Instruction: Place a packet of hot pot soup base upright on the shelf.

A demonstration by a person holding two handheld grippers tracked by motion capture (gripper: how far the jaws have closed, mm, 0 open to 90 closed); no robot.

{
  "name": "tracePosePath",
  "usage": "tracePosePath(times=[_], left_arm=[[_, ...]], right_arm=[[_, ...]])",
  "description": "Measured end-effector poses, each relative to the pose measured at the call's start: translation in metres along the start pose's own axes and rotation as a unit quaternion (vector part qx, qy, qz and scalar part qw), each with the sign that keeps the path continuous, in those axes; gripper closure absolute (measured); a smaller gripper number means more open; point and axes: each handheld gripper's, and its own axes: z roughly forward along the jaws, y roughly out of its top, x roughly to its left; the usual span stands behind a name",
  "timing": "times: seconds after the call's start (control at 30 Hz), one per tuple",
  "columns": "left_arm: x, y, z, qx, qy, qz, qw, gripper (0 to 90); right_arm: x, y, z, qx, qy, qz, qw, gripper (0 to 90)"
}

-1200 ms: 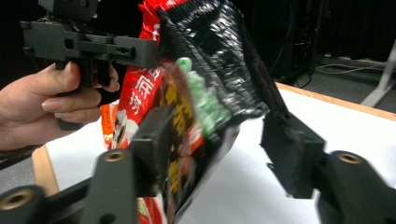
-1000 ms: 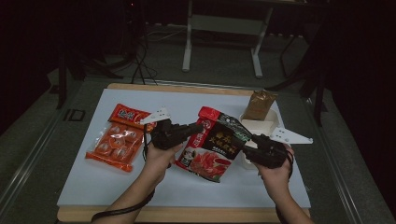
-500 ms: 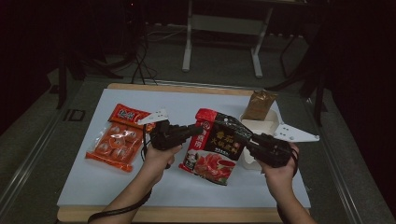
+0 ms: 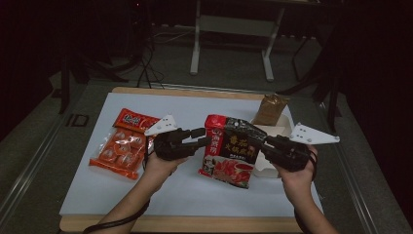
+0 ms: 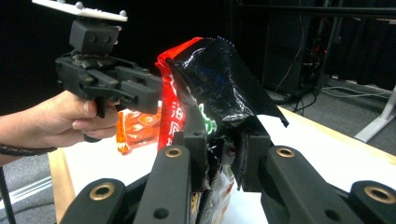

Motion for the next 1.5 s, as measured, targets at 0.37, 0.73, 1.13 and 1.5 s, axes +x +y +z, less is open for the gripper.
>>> tracePosePath(times=[0.37,0.73,1.13,1.5], left_arm=[[0.002,-0.002,-0.020,-0.017,-0.003,-0.002,0.9999,33.0],[0.001,-0.009,-0.034,0.002,0.046,0.014,0.9988,2.5],[0.004,-0.033,-0.041,0.015,0.075,0.025,0.9968,1.2],[-0.001,-0.060,-0.053,0.026,0.079,0.051,0.9952,1.2]], right_arm=[[-0.007,0.012,-0.004,-0.001,0.004,-0.021,0.9998,77.2],[-0.017,0.018,-0.013,-0.011,0.003,-0.042,0.9991,77.3],[-0.042,0.031,-0.031,-0.039,-0.016,-0.049,0.9979,77.3],[-0.075,0.037,-0.059,-0.047,-0.067,-0.061,0.9948,77.2]])
